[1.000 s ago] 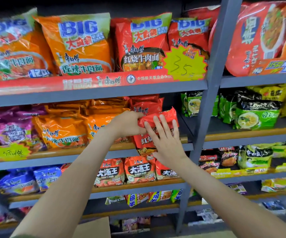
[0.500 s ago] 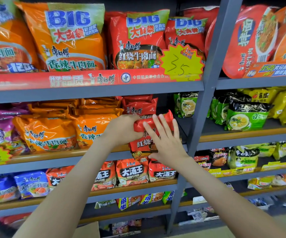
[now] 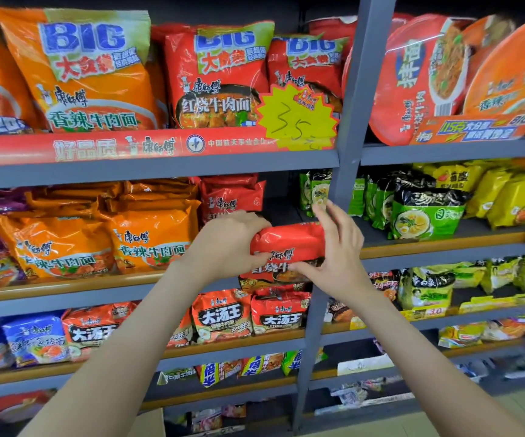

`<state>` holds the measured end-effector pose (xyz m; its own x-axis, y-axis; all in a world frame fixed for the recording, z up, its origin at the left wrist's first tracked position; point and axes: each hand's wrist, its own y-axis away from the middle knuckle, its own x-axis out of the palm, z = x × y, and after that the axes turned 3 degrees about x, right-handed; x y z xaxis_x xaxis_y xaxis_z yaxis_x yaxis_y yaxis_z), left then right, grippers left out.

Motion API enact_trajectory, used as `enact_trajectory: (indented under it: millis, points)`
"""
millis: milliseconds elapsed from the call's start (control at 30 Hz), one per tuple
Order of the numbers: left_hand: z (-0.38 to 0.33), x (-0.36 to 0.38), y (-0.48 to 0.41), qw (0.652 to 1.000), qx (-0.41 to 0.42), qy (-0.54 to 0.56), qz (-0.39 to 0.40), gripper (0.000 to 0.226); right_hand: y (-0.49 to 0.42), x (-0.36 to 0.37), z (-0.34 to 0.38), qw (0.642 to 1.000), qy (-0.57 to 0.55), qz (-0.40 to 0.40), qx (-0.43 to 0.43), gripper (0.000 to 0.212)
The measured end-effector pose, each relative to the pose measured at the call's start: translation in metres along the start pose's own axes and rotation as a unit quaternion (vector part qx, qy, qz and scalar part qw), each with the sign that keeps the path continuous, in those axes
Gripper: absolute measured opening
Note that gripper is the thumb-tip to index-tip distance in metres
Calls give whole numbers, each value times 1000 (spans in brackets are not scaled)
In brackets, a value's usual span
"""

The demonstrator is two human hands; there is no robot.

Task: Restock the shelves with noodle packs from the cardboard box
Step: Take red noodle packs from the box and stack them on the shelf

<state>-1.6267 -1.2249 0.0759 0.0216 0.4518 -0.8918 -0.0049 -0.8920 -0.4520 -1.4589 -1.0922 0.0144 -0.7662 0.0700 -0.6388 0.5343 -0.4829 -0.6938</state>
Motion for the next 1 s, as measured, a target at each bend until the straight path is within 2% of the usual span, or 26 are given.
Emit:
enact_trajectory:
  millis: [33,100,167,233,300,433,500,533,600,633,700,767,867,1000]
  points:
    - [-5,2,-3,1000,4,3,5,48,0,-7,-2,997,-61,33,33,102]
    - [-17,4,-10,1000,-1,11,24,48,3,-22,-8,962,-218,100,128,106]
    - [-30,7,-18,999,-8,16,38,48,5,-34,-22,923,-300,141,197,91]
    - [-45,13,-25,998,-24,17,54,47,7,-41,-39,912,-307,161,218,64]
    - [-60,21,-31,997,-44,20,61,46,8,-50,-57,910,-307,157,230,46]
    - [-85,32,-39,994,-88,37,58,46,8,-63,-77,904,-321,170,226,43]
    - [-90,28,-37,993,-107,29,43,44,9,-63,-73,920,-290,168,204,57]
    - [-91,24,-34,993,-115,20,31,43,10,-61,-69,945,-250,133,163,70]
    - [-87,13,-25,992,-123,-12,-5,42,12,-52,-58,991,-131,33,14,89]
    - [-83,7,-20,991,-125,-32,-22,42,14,-47,-51,996,-60,-5,-60,93]
    - [-70,-4,-11,989,-126,-65,-40,44,17,-33,-33,986,50,-33,-157,101]
    - [-57,-13,-5,988,-119,-87,-38,45,15,-17,-13,979,104,-8,-174,113]
    - [-37,-20,-4,991,-100,-92,-20,43,3,8,12,978,139,40,-149,128]
    - [-6,-18,-11,988,-145,-44,10,33,-16,40,36,972,195,62,-114,140]
